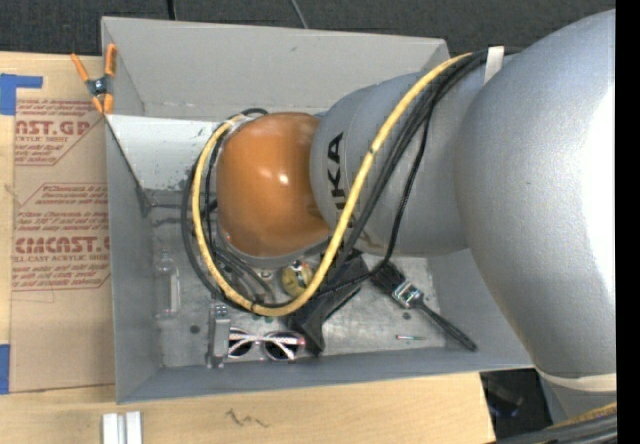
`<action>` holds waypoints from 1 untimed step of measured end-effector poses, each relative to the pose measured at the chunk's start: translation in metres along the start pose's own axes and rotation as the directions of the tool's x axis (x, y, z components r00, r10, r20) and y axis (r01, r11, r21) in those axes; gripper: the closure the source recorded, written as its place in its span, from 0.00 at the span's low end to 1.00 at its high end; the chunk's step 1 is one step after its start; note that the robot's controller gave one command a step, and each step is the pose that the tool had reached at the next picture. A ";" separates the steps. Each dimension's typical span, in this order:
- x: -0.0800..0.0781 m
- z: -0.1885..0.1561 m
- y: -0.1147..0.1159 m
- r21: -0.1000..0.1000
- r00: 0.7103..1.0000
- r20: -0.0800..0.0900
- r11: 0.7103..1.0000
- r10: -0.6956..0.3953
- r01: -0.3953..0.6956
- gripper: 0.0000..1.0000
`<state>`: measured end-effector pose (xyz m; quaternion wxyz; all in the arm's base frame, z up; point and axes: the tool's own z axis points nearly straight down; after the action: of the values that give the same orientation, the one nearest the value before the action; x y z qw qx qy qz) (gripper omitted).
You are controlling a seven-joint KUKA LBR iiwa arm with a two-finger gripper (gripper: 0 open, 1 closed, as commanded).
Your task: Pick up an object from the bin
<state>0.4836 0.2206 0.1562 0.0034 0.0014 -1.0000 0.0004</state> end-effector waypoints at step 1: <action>-0.002 -0.003 -0.001 -0.002 1.000 0.006 1.000 0.003 -0.003 0.00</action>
Offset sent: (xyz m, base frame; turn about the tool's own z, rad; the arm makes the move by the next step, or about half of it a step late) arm 0.0032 -0.0744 -0.0862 -0.0617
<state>0.4858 0.2198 0.1592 0.0003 0.0000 -1.0000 -0.0004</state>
